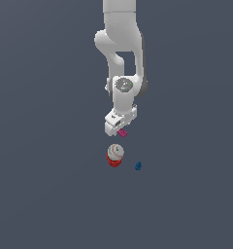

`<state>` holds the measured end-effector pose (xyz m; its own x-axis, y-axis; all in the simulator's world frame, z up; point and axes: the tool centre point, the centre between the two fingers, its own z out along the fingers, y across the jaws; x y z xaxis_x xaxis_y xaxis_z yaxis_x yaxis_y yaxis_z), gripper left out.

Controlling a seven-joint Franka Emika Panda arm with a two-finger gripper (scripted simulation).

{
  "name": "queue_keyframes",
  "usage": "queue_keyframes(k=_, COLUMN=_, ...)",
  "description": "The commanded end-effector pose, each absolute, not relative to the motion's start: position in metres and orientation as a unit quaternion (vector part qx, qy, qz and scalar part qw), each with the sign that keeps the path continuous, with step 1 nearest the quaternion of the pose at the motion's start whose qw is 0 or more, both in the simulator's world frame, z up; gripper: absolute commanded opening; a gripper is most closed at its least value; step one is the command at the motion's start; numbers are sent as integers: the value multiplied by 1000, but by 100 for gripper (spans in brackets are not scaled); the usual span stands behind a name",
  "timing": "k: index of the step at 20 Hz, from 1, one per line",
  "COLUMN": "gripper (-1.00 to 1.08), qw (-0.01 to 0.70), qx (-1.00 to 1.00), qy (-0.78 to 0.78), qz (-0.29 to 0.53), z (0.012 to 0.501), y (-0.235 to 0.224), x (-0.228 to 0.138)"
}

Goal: Pick up a designated object from a clutter of objects.

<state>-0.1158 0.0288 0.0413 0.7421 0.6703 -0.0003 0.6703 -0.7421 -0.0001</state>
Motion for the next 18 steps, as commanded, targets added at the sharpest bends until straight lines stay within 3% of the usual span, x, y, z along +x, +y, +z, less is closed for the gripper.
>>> queue_keyframes(k=1, gripper=100, qw=0, qx=-933, qy=-360, qz=0, z=31, y=29, x=-116)
queue_keyframes(k=9, gripper=100, qw=0, qx=-933, qy=-360, qz=0, z=16, y=29, x=-116)
queue_keyframes(k=10, gripper=-100, qw=0, qx=-933, qy=-360, qz=0, z=16, y=29, x=-116)
queue_keyframes(k=18, gripper=-100, qw=0, qx=-933, qy=-360, qz=0, z=16, y=29, x=-116)
